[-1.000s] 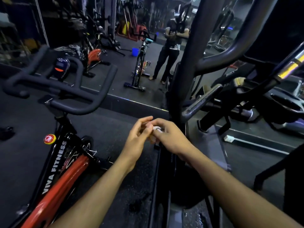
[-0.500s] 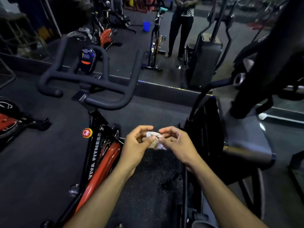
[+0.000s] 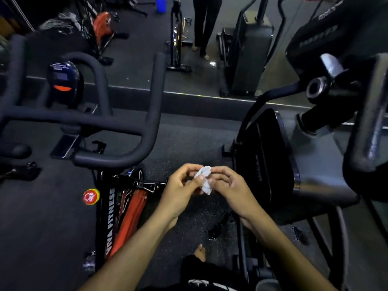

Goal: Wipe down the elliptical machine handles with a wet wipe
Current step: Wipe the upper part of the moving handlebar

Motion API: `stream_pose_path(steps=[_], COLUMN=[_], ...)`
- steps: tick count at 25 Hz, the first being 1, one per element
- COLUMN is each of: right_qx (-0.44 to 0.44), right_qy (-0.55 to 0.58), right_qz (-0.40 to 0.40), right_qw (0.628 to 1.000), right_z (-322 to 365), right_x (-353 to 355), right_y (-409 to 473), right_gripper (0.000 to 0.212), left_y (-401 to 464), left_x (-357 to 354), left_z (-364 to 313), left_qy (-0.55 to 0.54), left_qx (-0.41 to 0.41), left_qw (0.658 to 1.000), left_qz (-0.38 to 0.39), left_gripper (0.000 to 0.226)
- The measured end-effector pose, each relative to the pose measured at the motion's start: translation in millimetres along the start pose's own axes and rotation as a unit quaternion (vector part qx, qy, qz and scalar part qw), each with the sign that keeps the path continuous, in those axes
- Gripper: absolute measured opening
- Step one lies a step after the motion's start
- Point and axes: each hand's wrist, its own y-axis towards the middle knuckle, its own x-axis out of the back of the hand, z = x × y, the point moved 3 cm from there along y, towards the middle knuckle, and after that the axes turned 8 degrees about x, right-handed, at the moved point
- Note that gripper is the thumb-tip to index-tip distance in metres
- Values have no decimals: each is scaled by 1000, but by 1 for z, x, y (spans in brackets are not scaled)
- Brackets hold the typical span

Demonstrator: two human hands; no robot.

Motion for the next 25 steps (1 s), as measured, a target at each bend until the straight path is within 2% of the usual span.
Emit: stream_pose_path(steps=[3,5,7,9,12,15,17,19,20,21,24,25], right_qx=[10,-5,-32,-54,-47,-10,13,27,32,36,57,60], right_qy=[-43,-30,32,82,97,72,59,63,75,96,130,125], right_qz=[37,41,35,1,-33,-59,-121,-165,-188,-218,-278,-283], right_qw=[998,999,998,995,994,996,991,984,979,971,950,949], right_z=[-2,0,3,9,22,45,57,66,68,69,69,69], right_x=[13,18,24,35,54,66,78,92,99,109,146,160], right_y=[38,60,78,97,121,143,153,157,159,160,162,163], right_gripper=[40,33,24,14,7,20,24,26,27,27,24,22], left_y=[46,76,103,131,171,212,234,253,261,272,302,310], left_x=[-5,-3,-2,-3,-15,-42,-67,-93,-105,-120,-167,-183], left_z=[-13,-23,-34,-50,-77,-106,-130,-156,-166,-176,-200,-205], left_qy=[17,51,81,123,157,171,219,269,304,359,523,532], left_qx=[10,14,28,18,-2,7,0,4,10,9,-19,-12], left_qw=[1000,999,996,992,983,967,945,907,878,837,682,655], left_qz=[10,9,7,16,98,187,244,322,370,414,510,536], left_gripper=[21,27,34,29,14,14,9,17,21,22,22,27])
